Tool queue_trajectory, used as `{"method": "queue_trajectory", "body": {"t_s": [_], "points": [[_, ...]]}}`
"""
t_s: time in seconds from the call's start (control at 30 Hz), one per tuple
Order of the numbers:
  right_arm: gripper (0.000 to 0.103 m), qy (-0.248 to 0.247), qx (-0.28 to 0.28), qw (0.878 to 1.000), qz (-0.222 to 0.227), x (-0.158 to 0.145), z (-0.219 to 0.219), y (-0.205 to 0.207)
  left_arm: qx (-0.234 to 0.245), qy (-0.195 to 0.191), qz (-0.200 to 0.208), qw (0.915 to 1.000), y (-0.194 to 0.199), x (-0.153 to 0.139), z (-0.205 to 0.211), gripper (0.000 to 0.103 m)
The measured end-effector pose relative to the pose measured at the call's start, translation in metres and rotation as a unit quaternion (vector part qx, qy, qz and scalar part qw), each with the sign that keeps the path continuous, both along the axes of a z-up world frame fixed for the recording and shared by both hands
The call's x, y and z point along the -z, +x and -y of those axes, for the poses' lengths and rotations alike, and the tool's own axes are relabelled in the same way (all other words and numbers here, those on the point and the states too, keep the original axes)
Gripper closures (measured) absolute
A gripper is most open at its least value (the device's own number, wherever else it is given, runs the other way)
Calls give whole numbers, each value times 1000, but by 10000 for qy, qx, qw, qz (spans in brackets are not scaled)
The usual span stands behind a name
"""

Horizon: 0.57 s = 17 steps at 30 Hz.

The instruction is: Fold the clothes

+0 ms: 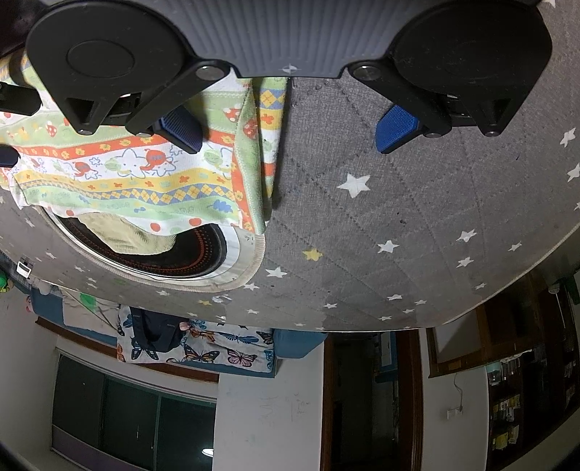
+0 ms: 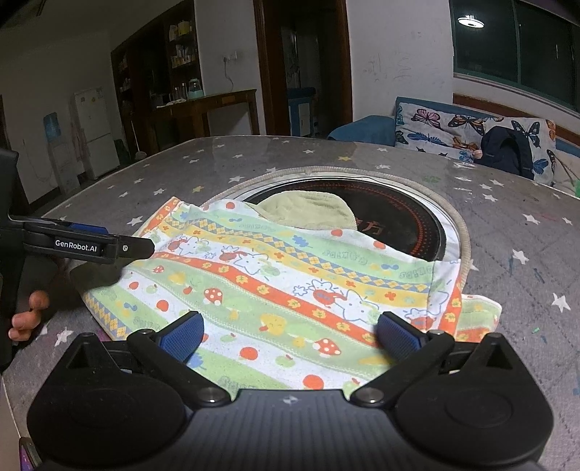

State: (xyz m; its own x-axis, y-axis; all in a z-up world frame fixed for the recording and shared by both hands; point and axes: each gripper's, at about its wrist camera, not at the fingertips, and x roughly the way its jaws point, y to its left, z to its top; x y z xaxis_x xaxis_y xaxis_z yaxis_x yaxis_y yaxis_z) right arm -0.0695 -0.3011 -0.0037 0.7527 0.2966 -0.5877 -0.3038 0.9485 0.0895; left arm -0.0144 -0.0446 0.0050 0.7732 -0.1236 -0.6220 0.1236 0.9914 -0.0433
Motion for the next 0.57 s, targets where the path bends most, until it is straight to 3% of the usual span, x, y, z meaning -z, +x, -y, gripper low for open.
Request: {"method": "queue_trajectory", "body": {"t_s": [0.57], "points": [[0, 21, -2, 10000, -3, 1, -1, 0, 1, -12, 2, 10000, 0, 0, -1, 0]]}}
